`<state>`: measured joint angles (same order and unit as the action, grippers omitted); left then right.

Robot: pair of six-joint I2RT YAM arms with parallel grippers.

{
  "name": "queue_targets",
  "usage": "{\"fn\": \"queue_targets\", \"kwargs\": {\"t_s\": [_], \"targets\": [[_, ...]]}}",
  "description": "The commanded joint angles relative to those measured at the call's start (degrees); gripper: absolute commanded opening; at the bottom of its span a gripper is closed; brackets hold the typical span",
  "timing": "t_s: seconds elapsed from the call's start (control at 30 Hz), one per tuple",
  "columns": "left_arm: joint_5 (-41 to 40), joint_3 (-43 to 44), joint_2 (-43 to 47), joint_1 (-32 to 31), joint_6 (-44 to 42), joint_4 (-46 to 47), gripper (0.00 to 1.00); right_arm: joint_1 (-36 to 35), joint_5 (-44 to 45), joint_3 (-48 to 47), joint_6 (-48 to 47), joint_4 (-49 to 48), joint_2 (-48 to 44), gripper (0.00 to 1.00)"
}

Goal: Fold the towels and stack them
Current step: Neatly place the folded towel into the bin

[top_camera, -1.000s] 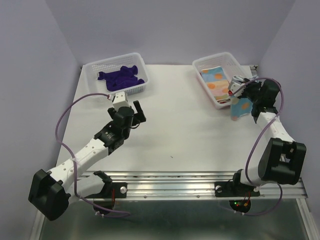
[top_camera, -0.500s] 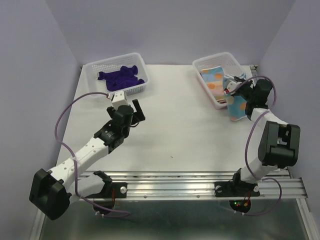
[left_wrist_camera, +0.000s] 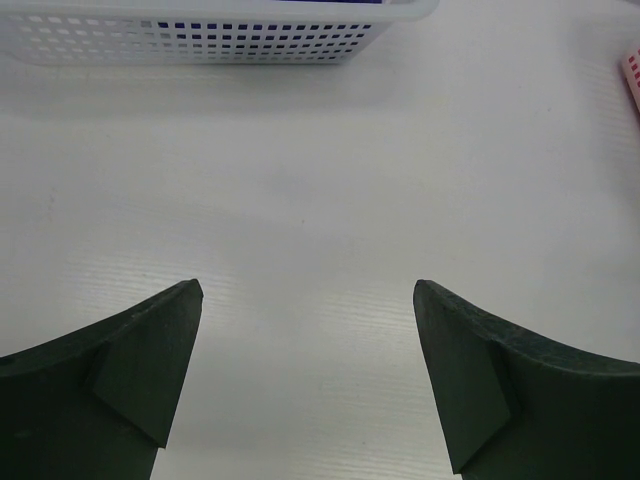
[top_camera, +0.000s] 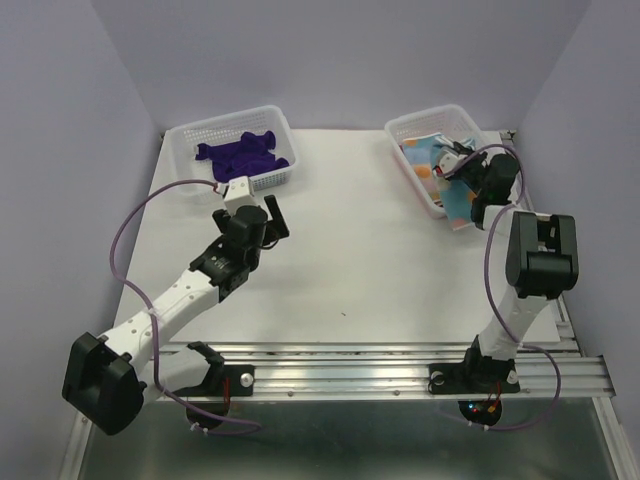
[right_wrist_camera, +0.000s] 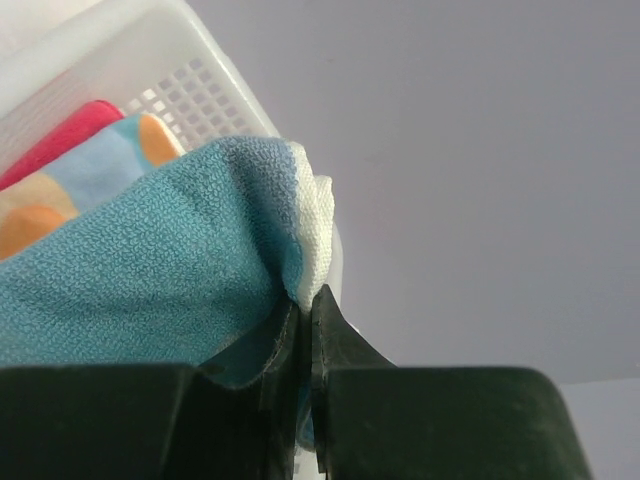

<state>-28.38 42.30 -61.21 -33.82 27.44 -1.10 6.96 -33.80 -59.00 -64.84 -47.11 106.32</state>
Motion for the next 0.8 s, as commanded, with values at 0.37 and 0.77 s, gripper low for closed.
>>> {"fn": "queue_targets", "kwargs": {"t_s": [0.37,0.77], "targets": [[-2.20,3.66,-2.25,1.13,-1.07,1.19,0.99,-1.42,2.86,-10.16,7.88,-23.11,12.58,0.01],[-2.20,4.72,-4.17,1.65,-1.42,1.19,0.99,-2.48,4.09,-14.82,9.73,-22.32,17.25,0.51]]}}
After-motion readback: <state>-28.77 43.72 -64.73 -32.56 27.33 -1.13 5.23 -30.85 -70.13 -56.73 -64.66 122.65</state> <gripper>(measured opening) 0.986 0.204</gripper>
